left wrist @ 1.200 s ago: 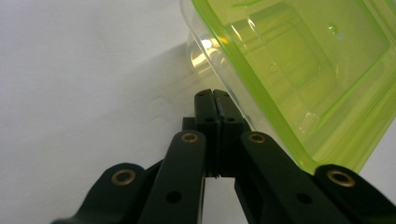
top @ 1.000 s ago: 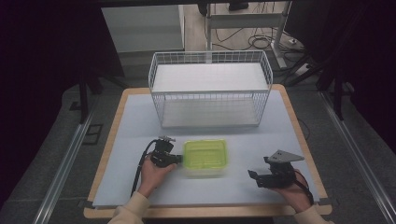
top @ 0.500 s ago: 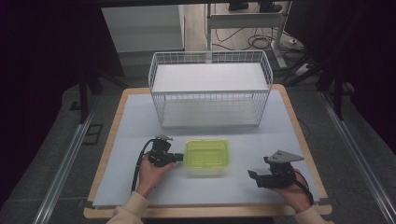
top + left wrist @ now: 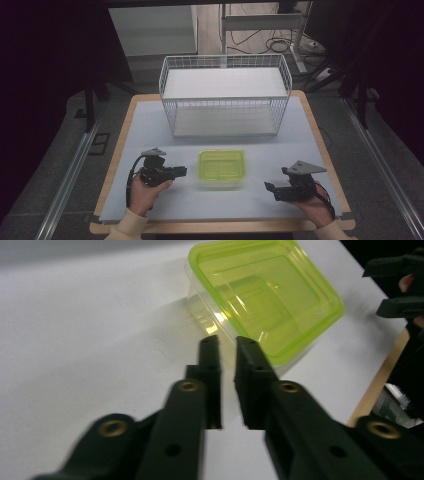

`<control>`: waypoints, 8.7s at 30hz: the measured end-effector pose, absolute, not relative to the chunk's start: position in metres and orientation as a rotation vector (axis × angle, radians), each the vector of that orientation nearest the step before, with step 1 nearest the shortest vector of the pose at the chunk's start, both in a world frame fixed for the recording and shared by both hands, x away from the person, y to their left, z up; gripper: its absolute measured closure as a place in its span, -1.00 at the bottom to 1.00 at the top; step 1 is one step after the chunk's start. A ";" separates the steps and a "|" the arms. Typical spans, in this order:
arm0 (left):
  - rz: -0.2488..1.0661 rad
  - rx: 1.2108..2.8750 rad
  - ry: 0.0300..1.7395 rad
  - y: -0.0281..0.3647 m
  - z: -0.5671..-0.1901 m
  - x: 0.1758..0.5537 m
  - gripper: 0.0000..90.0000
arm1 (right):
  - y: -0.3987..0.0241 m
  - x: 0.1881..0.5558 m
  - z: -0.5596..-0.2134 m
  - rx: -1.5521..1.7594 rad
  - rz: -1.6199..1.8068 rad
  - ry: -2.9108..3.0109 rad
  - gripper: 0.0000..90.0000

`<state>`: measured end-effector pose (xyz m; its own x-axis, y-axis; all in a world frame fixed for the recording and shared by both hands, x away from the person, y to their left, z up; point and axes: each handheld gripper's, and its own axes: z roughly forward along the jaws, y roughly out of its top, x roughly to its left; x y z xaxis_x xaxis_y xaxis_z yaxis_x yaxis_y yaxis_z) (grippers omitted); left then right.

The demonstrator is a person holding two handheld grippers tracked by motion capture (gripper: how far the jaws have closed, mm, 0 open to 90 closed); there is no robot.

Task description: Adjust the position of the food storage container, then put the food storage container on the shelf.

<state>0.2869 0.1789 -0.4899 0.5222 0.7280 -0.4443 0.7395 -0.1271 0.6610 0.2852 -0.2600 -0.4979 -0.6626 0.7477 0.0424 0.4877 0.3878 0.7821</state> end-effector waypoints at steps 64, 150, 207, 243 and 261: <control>-0.309 1.699 1.322 0.154 -0.514 0.337 0.09 | -0.208 0.366 -0.507 1.584 1.488 2.496 0.09; -0.223 1.661 1.140 0.158 -0.444 0.318 0.81 | -0.207 0.353 -0.427 1.394 1.757 2.436 0.81; -0.145 1.654 1.095 0.156 -0.352 0.373 0.81 | -0.204 0.396 -0.333 1.296 1.751 2.317 0.81; -0.127 1.651 1.121 0.156 -0.319 0.444 0.81 | -0.199 0.462 -0.300 1.354 1.731 2.269 0.81; -0.121 1.643 1.198 0.148 -0.325 0.489 0.79 | -0.198 0.501 -0.305 1.440 1.691 2.222 0.80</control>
<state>0.4890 0.1475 -0.3251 0.4933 0.6348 -0.5947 0.7406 0.0520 0.6699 0.5010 -0.1979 -0.3048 -0.5799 0.6484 0.4933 0.6481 0.0003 0.7615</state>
